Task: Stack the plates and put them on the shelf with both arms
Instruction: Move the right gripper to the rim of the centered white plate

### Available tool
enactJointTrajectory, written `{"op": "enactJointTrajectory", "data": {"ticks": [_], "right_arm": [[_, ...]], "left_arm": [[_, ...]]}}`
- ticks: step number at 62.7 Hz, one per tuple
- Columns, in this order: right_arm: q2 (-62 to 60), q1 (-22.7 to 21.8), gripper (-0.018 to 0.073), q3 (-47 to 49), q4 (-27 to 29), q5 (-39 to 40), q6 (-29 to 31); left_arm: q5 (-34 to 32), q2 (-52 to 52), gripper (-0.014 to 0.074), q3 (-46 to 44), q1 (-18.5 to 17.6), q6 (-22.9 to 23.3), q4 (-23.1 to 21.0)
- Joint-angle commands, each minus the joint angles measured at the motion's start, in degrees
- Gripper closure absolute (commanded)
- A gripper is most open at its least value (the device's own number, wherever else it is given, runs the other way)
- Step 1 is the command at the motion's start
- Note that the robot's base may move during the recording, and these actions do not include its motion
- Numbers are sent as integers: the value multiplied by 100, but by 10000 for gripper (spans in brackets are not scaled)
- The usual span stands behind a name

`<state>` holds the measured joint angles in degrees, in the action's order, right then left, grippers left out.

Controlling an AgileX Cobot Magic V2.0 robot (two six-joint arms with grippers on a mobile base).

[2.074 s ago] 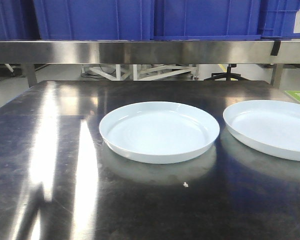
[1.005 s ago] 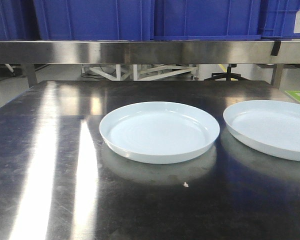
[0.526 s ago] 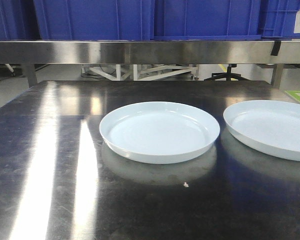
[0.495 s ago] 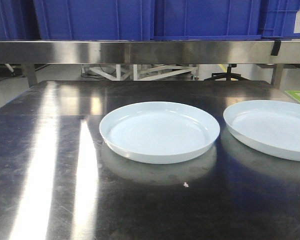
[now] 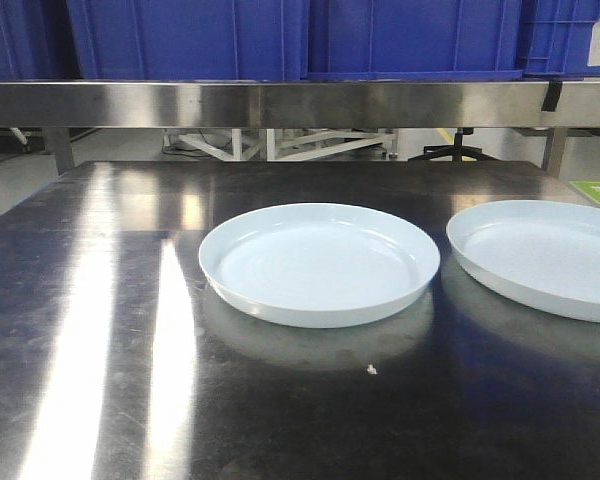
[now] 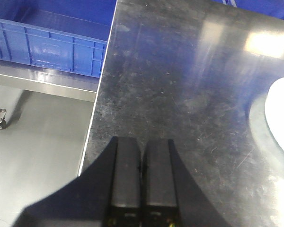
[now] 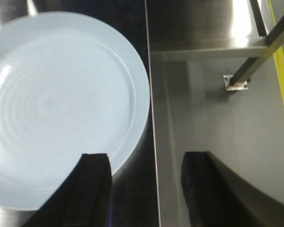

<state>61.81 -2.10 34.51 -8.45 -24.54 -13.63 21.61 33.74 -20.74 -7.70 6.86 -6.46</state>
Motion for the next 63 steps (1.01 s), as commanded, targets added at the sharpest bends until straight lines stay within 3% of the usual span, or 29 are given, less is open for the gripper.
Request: {"op": "enactJointTrajectory", "data": {"ticks": [1, 30, 63], "right_arm": [[302, -37, 104, 352, -184, 462, 54], [1877, -37, 104, 1593, -184, 405, 54], [2547, -380, 137, 1712, -184, 463, 54]], "left_arm": [[-454, -5, 514, -168, 15, 50, -58], [-454, -5, 514, -168, 15, 50, -58], [-454, -5, 514, -168, 15, 50, -58]]}}
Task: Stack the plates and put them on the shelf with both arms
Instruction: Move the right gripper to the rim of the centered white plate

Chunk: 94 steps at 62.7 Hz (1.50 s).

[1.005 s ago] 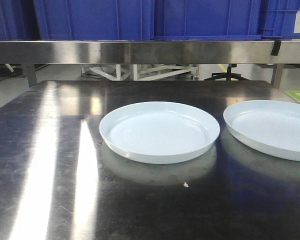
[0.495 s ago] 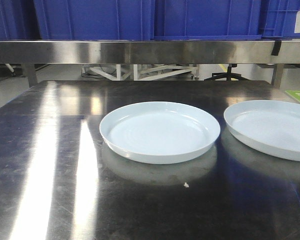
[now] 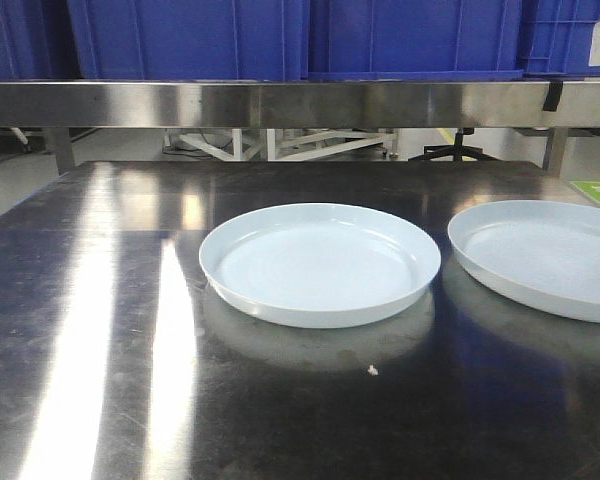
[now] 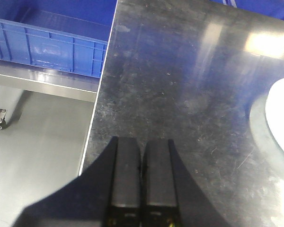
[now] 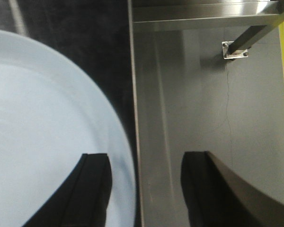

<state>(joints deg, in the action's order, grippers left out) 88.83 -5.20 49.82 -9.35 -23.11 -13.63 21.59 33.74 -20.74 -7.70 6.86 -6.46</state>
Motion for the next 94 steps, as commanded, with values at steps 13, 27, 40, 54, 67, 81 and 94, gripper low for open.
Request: {"op": "enactJointTrajectory", "data": {"ticks": [13, 27, 40, 54, 67, 81, 94], "right_arm": [[-28, -69, 421, 181, -89, 327, 54], [-44, -69, 503, 226, -93, 449, 54], [-516, -58, 503, 775, -68, 151, 54], [-1245, -11, 503, 1288, 478, -40, 54], [-1401, 589, 503, 1324, 1134, -84, 54], [-1136, 1736, 503, 1324, 1134, 281, 54], [-709, 2398, 503, 1324, 1134, 542, 54]], "left_arm": [[-451, -5, 514, -168, 15, 50, -58], [-451, -5, 514, -168, 15, 50, -58], [-451, -5, 514, -168, 15, 50, -58], [-451, -5, 514, -168, 15, 50, -58], [-451, -5, 514, -168, 15, 50, -58], [-451, -5, 514, -168, 15, 50, -58], [-451, -5, 514, -168, 15, 50, -58]]}}
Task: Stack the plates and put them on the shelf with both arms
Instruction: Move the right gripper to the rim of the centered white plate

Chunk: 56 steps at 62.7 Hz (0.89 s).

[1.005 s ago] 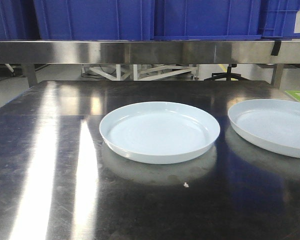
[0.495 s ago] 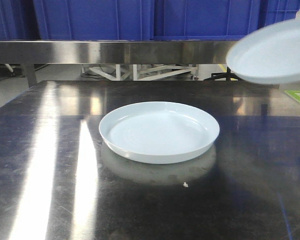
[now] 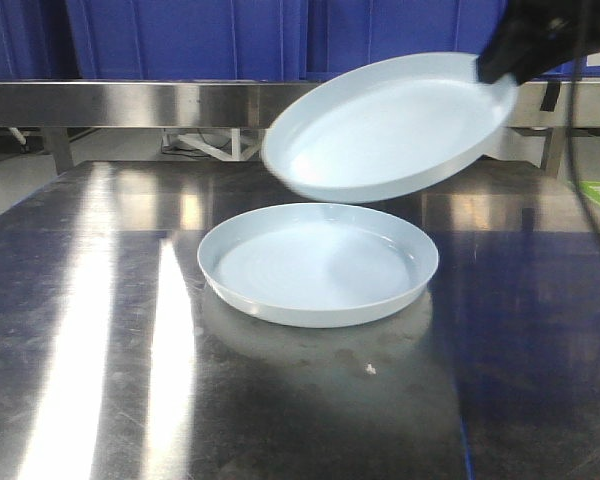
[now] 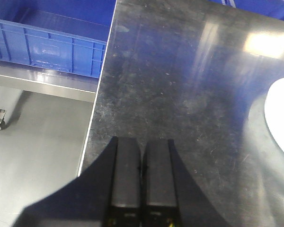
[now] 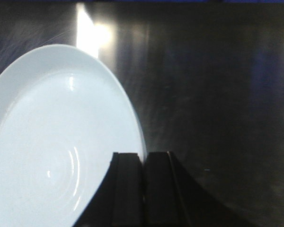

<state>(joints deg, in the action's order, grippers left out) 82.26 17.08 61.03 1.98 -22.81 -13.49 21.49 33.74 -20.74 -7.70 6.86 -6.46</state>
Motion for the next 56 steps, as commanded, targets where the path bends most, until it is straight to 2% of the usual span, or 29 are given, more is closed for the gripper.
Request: {"op": "enactJointTrajectory", "data": {"ticks": [1, 13, 25, 28, 56], "right_arm": [[-24, 195, 503, 202, 1, 518, 41], [318, 372, 478, 202, -5, 524, 41], [546, 483, 146, 202, -5, 548, 41], [622, 497, 102, 202, -5, 527, 41], [1278, 517, 115, 196, -5, 232, 41]], "left_arm": [[-442, -5, 514, -168, 15, 50, -58], [-442, -5, 514, -168, 15, 50, -58], [-442, -5, 514, -168, 15, 50, -58], [-442, -5, 514, -168, 15, 50, -58], [-442, -5, 514, -168, 15, 50, -58]]}}
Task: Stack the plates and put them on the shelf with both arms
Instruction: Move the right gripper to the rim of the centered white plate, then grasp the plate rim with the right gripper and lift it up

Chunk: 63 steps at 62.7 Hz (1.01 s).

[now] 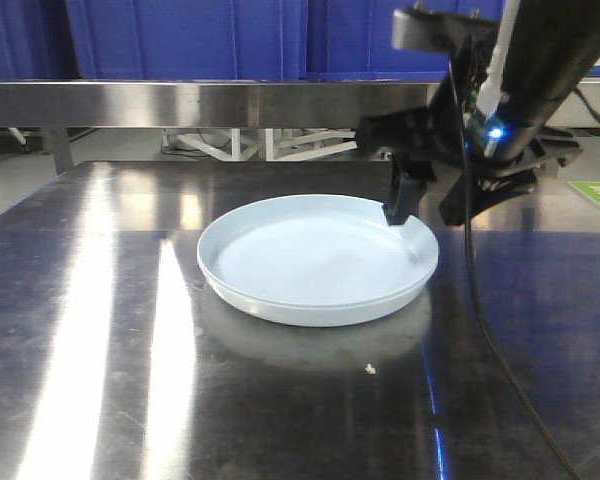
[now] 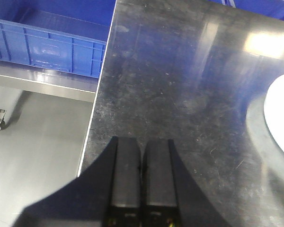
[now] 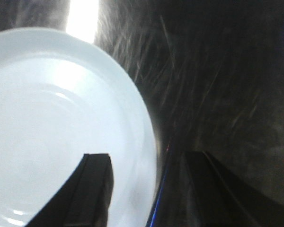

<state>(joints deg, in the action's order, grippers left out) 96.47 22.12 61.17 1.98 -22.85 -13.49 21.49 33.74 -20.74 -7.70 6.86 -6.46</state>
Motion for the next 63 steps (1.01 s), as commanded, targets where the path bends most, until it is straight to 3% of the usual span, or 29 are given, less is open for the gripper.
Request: {"op": "enactJointTrajectory", "data": {"ticks": [1, 20, 25, 32, 35, 45, 63], "right_arm": [[-109, 14, 115, 182, -5, 243, 41], [53, 14, 147, 182, -5, 283, 41], [38, 14, 264, 182, -5, 335, 41], [-64, 14, 528, 182, -98, 607, 41], [-147, 14, 484, 182, -241, 812, 41], [-707, -64, 509, 182, -1005, 1153, 41], [-2112, -726, 509, 20, -1082, 919, 41]], "left_arm": [[-442, -5, 514, -168, 15, 50, -58], [-442, -5, 514, -168, 15, 50, -58], [-442, -5, 514, -168, 15, 50, -58], [-442, -5, 514, -168, 15, 50, -58], [-442, -5, 514, -168, 15, 50, -58], [-442, -5, 514, -168, 15, 50, -58], [-442, -5, 514, -168, 15, 50, -58]]}}
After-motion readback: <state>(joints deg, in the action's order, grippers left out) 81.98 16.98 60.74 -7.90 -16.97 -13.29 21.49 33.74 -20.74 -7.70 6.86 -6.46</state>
